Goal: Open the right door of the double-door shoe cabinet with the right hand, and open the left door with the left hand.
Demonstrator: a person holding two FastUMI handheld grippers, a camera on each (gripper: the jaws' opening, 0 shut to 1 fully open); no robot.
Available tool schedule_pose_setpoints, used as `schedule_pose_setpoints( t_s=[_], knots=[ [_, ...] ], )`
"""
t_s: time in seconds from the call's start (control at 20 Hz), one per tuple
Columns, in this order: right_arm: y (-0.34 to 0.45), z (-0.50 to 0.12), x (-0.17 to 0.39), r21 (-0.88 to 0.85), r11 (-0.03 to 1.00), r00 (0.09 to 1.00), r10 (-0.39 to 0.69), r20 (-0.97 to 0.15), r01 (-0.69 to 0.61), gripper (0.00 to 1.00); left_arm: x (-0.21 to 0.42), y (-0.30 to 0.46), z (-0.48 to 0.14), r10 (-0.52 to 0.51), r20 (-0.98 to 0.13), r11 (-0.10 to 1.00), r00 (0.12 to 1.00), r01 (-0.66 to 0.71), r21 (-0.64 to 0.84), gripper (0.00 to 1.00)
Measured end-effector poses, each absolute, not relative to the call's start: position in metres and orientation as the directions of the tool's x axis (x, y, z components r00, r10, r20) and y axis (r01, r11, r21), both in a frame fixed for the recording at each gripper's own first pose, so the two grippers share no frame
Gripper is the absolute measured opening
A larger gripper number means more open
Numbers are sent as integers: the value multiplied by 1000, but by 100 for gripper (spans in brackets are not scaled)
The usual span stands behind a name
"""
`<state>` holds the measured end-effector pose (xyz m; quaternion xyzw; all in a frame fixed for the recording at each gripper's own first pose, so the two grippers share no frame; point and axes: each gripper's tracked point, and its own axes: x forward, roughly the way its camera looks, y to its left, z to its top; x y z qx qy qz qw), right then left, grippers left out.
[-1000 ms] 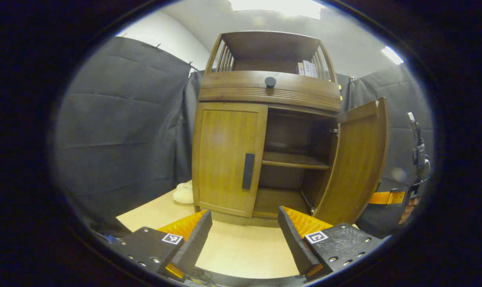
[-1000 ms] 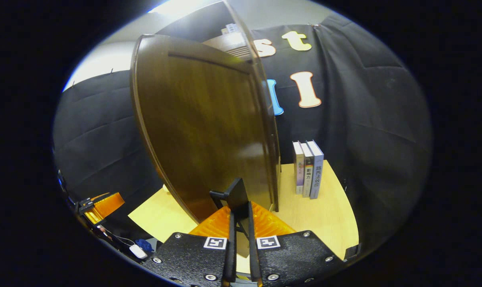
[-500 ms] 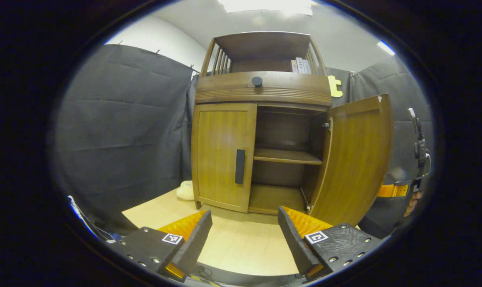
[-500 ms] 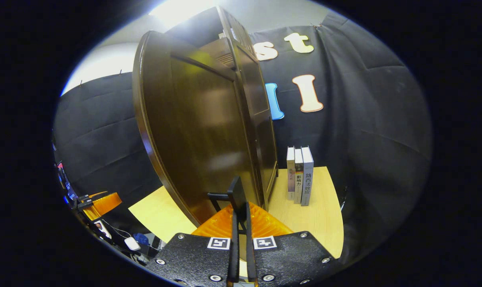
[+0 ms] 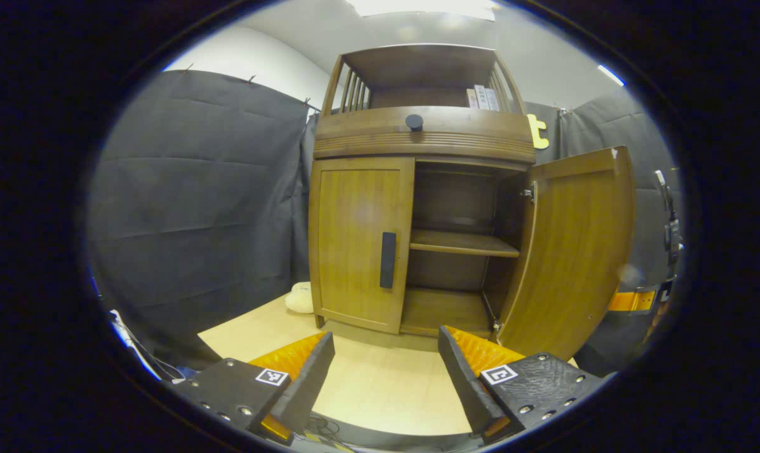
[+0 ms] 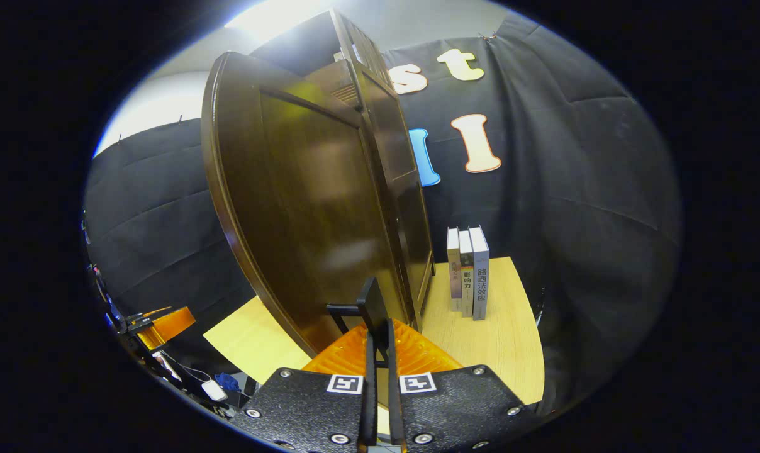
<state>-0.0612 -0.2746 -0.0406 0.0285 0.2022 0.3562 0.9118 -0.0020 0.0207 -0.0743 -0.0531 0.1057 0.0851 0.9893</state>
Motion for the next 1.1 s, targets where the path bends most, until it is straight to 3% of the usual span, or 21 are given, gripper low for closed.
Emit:
schedule_pose_setpoints(
  t_s=[0.25,0.6,0.8,0.95,1.0,1.1],
  knots=[
    [-288,-46,-76,223,786,693,616,-376,-577,7,14,18,-72,59,-199,995,978,-73,-64,100],
    [-340,-48,-88,190,928,833,371,-410,-320,2,53,15,-62,-78,-146,995,986,68,-73,100],
    [-361,-25,-94,144,969,905,241,-350,-202,1,77,23,-65,-114,-137,993,984,108,-51,89],
    [-369,-13,-103,128,983,941,163,-298,-130,0,89,23,-73,-128,-154,991,980,121,-53,89],
    [-368,-9,-108,122,986,948,146,-283,-115,0,93,24,-74,-134,-157,990,978,128,-52,100],
    [-364,-1,-119,97,991,960,114,-254,-92,0,100,24,-78,-142,-160,989,977,135,-52,100]
  ],
)
